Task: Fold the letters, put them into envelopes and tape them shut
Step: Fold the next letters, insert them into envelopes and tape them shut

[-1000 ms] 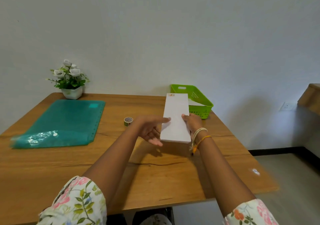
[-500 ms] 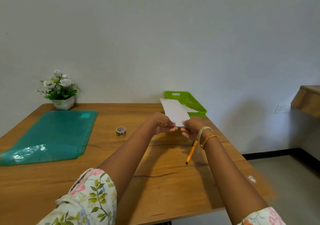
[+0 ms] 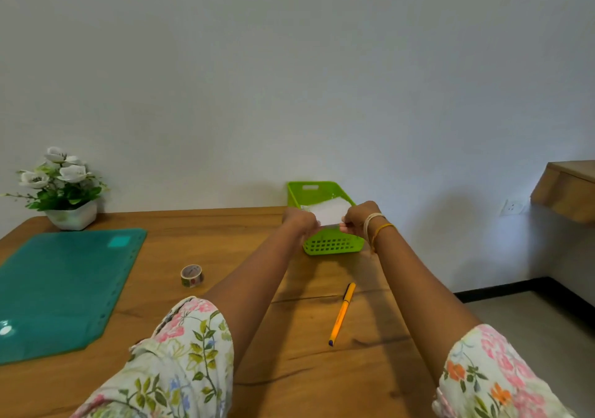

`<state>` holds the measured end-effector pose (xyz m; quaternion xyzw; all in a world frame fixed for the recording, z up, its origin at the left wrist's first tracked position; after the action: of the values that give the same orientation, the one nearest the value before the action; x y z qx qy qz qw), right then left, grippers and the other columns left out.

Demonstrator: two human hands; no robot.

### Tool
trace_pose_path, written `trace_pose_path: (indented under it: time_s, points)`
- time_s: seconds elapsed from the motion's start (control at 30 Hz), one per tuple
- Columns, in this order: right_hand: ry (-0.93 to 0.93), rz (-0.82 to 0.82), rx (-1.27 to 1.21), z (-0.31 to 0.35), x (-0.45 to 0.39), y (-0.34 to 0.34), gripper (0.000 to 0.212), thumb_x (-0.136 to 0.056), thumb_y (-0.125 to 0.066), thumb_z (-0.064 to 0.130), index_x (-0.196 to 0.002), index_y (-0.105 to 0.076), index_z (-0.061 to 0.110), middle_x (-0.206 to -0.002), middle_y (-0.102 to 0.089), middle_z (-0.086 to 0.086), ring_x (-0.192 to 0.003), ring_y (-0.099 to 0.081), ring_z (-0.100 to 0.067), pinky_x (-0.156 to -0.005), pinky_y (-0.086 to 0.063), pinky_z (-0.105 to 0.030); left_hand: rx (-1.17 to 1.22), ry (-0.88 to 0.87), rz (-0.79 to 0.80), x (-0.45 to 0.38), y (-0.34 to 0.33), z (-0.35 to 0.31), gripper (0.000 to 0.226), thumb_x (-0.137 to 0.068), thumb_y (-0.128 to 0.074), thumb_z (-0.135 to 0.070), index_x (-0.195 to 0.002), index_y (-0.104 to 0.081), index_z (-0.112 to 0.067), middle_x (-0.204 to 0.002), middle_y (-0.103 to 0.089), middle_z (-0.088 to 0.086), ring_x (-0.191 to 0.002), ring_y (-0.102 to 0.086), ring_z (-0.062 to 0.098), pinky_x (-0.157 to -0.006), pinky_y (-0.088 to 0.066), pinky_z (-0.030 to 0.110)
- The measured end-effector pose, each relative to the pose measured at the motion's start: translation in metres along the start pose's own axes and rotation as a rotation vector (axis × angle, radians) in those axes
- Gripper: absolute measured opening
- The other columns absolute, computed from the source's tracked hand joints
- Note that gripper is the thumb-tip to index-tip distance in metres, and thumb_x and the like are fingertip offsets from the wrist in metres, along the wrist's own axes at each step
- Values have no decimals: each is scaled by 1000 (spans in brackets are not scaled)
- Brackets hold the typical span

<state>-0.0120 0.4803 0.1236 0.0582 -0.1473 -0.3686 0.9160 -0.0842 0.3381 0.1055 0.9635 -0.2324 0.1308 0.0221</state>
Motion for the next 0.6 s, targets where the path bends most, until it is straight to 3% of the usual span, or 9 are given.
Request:
trace_pose_path:
  time_s: [0.07, 0.13, 0.2, 0.27, 0.37, 0.43, 0.5, 0.6]
  points:
    - [1, -36, 68, -2, -19, 1, 17, -82, -56, -15, -72, -49, -2, -64, -55, -17, -55, -58, -29, -59, -60, -39, -88, -42, -31, -9, 1, -2, 24, -92, -52, 4, -109, -57, -11, -106, -58, 11, -91, -59, 21, -83, -56, 31]
    - [19, -68, 115, -1, -34, 3, 21, -79, -61, -10, -66, -49, 1, -67, -59, -16, -66, -63, -31, -79, -58, -44, -201, -106, -90, -16, 4, -9, 23, -88, -56, 5, -82, -58, -17, -97, -58, 8, -88, -58, 20, -79, -55, 32]
    - [47, -113, 211, 3, -42, 7, 24, -78, -66, -3, -63, -49, 5, -67, -63, -13, -68, -65, -27, -81, -57, -38, -314, -164, -156, -22, 8, -14, 26, -81, -60, 7, -69, -59, -17, -90, -60, 8, -90, -60, 21, -85, -53, 34]
    - [83, -136, 286, 8, -44, 8, 24, -76, -69, 0, -63, -51, 6, -63, -62, -11, -60, -66, -26, -75, -59, -38, -381, -191, -152, -26, 8, -16, 21, -79, -63, 6, -75, -67, -14, -94, -65, 11, -97, -63, 25, -87, -52, 35]
    - [129, -119, 377, 9, -42, 6, 9, -76, -68, 5, -76, -60, 2, -73, -66, -17, -71, -70, -33, -72, -59, -45, -455, -227, -146, -27, 9, -14, 29, -80, -63, 5, -104, -72, -8, -114, -67, 12, -109, -61, 26, -92, -51, 34]
    - [164, -118, 429, 6, -37, 6, 17, -79, -65, 12, -91, -67, 2, -88, -70, -19, -84, -70, -35, -79, -58, -47, -478, -289, -175, -19, 12, -13, 34, -81, -58, 4, -109, -72, -11, -119, -66, 10, -111, -60, 25, -90, -48, 29]
    - [244, -192, 455, 3, -22, 11, 30, -82, -61, 17, -110, -66, 10, -112, -66, -16, -99, -65, -35, -90, -52, -40, -455, -360, -213, -8, 16, -8, 36, -81, -54, 3, -108, -72, -14, -117, -67, 9, -106, -62, 22, -83, -46, 24]
    - [363, -342, 410, -10, 18, 19, 41, -83, -56, 17, -123, -56, 15, -126, -48, -14, -97, -60, -38, -81, -45, -34, -425, -444, -231, 16, 20, 7, 35, -82, -55, 2, -107, -72, -14, -116, -68, 8, -108, -62, 20, -86, -47, 24]
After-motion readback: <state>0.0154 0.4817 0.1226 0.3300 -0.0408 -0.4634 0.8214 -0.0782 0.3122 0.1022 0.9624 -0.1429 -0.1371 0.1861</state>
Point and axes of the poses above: each hand's wrist, its own x-axis away from the middle knuckle, its own y-axis out of the back of the hand, z = x × y, the point moved 9 cm from there along -x, towards the middle knuckle
